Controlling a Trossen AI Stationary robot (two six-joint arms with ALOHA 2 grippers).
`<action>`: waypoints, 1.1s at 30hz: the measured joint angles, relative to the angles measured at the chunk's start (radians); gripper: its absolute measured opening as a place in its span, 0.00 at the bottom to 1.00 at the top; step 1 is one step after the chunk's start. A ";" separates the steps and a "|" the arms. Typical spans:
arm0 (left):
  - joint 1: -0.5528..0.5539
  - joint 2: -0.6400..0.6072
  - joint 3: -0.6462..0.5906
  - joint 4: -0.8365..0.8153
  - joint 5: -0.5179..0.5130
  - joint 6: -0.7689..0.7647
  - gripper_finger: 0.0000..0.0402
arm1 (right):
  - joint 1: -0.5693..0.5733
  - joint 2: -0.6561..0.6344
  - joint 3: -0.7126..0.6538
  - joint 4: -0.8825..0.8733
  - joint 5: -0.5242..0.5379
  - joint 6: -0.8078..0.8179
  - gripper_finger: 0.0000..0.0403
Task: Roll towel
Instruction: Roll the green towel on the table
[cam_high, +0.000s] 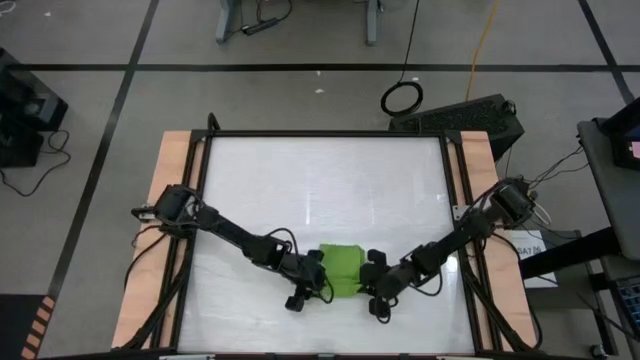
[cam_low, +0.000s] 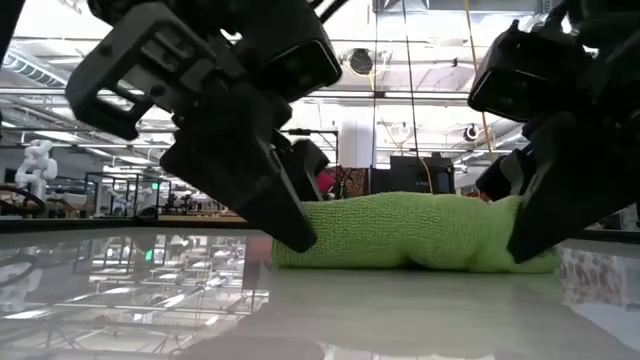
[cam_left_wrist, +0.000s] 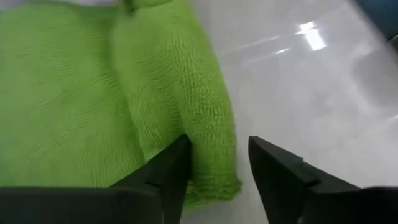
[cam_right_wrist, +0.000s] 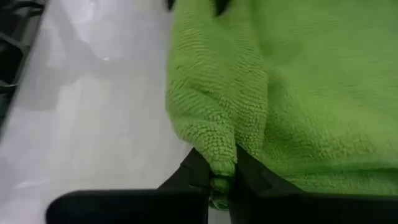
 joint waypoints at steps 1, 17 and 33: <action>-0.012 -0.011 0.000 -0.019 -0.043 0.016 0.44 | -0.008 -0.014 -0.001 -0.006 -0.028 0.006 0.04; -0.273 -0.053 -0.002 -0.078 -0.683 0.379 0.45 | -0.083 -0.056 -0.003 -0.033 -0.154 0.081 0.04; -0.238 0.048 0.003 0.030 -0.812 0.545 0.46 | -0.095 -0.058 -0.002 -0.003 -0.167 0.095 0.04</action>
